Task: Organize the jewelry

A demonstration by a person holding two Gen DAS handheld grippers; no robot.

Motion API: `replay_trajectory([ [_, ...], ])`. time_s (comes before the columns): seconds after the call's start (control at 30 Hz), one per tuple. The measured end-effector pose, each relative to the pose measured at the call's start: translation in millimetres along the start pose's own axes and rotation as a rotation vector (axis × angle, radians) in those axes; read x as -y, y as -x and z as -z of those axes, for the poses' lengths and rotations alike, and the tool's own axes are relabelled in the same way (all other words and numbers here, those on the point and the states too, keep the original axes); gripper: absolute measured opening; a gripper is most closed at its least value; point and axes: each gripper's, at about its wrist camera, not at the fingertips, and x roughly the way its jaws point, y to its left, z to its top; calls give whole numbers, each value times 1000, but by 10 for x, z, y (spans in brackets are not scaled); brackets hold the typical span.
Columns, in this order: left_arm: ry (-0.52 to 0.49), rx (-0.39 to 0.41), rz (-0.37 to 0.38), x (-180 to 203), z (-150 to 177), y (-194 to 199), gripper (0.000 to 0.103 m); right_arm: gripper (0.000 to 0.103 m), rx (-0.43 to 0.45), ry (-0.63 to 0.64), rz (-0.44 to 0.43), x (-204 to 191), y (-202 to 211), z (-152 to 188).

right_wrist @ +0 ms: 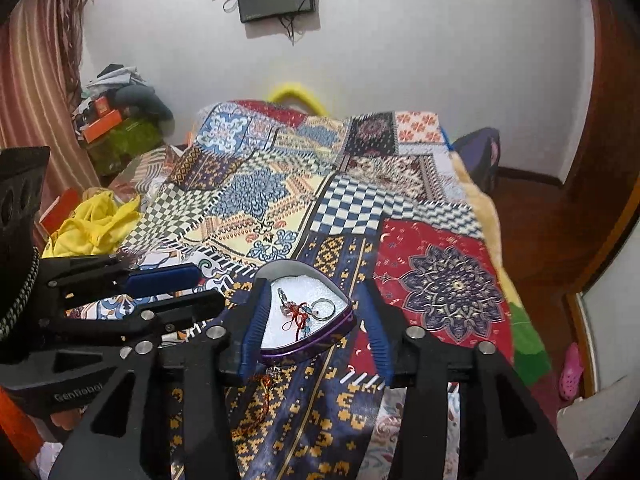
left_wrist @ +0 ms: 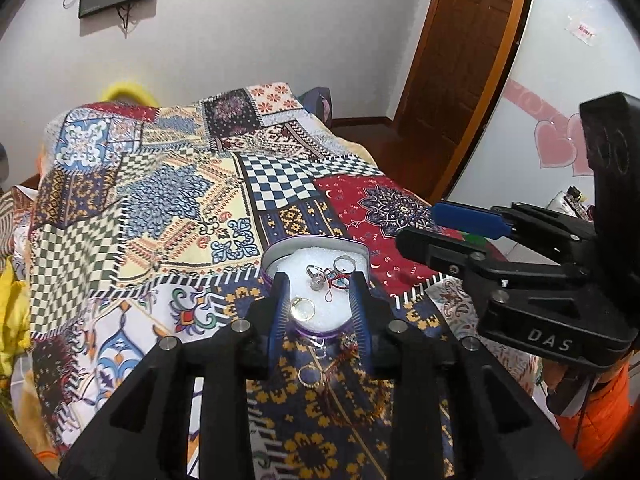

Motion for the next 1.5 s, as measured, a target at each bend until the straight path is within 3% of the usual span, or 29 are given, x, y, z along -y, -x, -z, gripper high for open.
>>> replay_trajectory([
  [0.3, 9, 19, -47, -29, 99, 386, 36, 43, 38, 13, 14, -142, 319, 76],
  [0.5, 33, -10, -66, -108, 246, 445, 37, 43, 34, 15, 16, -190, 394, 183],
  [1.1, 21, -210, -49, -52, 733, -264, 37, 43, -96, -19, 38, -87, 143, 642],
  [1.23, 48, -253, -12, -53, 773, -435, 25, 43, -118, -30, 33, -55, 98, 706],
  [1.37, 86, -242, -17, -53, 778, -470, 19, 43, -125, -37, 28, -25, 88, 723],
  [1.43, 89, -245, -23, -38, 787, -498, 2, 43, -128, -41, 27, -18, 83, 726],
  [1.5, 64, -239, -38, 6, 801, -487, 1, 43, -131, -45, 23, -19, 88, 727],
])
